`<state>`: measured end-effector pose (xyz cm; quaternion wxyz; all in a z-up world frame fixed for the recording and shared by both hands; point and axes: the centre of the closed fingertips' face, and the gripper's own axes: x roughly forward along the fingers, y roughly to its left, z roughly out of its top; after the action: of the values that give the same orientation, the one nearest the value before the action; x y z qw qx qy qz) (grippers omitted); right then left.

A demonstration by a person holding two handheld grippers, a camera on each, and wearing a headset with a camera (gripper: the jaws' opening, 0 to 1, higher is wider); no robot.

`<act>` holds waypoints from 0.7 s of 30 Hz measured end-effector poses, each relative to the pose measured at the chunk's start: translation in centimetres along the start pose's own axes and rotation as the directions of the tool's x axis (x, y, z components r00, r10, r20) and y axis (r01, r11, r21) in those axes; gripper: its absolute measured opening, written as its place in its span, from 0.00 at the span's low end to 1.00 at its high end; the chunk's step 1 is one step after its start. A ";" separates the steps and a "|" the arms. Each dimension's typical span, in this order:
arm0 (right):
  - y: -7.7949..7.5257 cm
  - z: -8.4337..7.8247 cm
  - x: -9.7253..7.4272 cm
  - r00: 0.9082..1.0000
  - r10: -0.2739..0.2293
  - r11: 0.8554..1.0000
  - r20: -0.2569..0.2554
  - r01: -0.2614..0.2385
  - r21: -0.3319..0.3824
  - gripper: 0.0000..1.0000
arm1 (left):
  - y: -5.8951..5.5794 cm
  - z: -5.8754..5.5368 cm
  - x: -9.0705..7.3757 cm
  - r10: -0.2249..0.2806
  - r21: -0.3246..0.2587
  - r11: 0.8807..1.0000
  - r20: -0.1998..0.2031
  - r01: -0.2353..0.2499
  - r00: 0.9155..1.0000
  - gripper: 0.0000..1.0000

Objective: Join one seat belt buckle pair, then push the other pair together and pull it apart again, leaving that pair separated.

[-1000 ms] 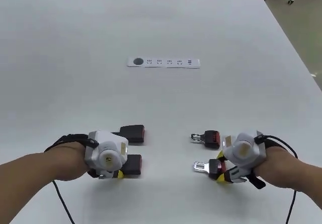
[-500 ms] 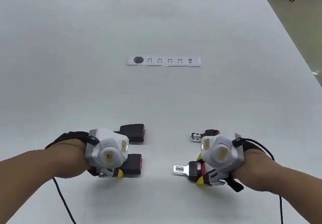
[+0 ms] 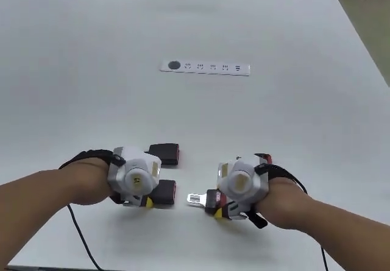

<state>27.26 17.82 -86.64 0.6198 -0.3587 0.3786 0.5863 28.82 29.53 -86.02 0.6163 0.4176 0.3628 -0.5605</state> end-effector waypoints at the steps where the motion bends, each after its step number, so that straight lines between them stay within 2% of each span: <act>1: 0.0 0.2 0.1 1.000 0.000 1.000 -0.003 0.000 -0.003 0.35 | 0.0 0.0 0.0 0.002 -0.003 1.000 0.002 -0.002 1.000 0.33; 5: -0.3 1.2 0.7 1.000 -0.006 1.000 -0.011 0.006 0.006 0.35 | 0.0 0.1 0.0 0.002 -0.001 1.000 0.003 -0.002 1.000 0.33; 12: -0.4 2.0 1.1 1.000 -0.011 1.000 -0.005 0.011 0.024 0.35 | -0.2 0.2 0.1 0.007 0.011 1.000 -0.005 -0.007 1.000 0.32; 14: -0.5 2.0 1.0 1.000 -0.019 1.000 -0.012 0.019 0.010 0.35 | -0.1 0.2 0.1 0.008 0.008 1.000 -0.004 -0.008 1.000 0.32; 17: -0.4 2.7 0.9 0.999 -0.023 1.000 0.021 0.024 -0.002 0.35 | -0.1 0.2 0.1 0.003 0.010 1.000 0.003 -0.003 1.000 0.32; 21: -0.5 2.8 1.2 1.000 -0.025 0.999 0.011 0.026 -0.043 0.35 | -0.2 0.2 0.1 0.000 0.012 1.000 0.006 0.000 1.000 0.32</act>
<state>27.94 20.83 -86.39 0.6214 -0.3736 0.3580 0.5883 28.65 29.31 -86.05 0.6151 0.4196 0.3576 -0.5637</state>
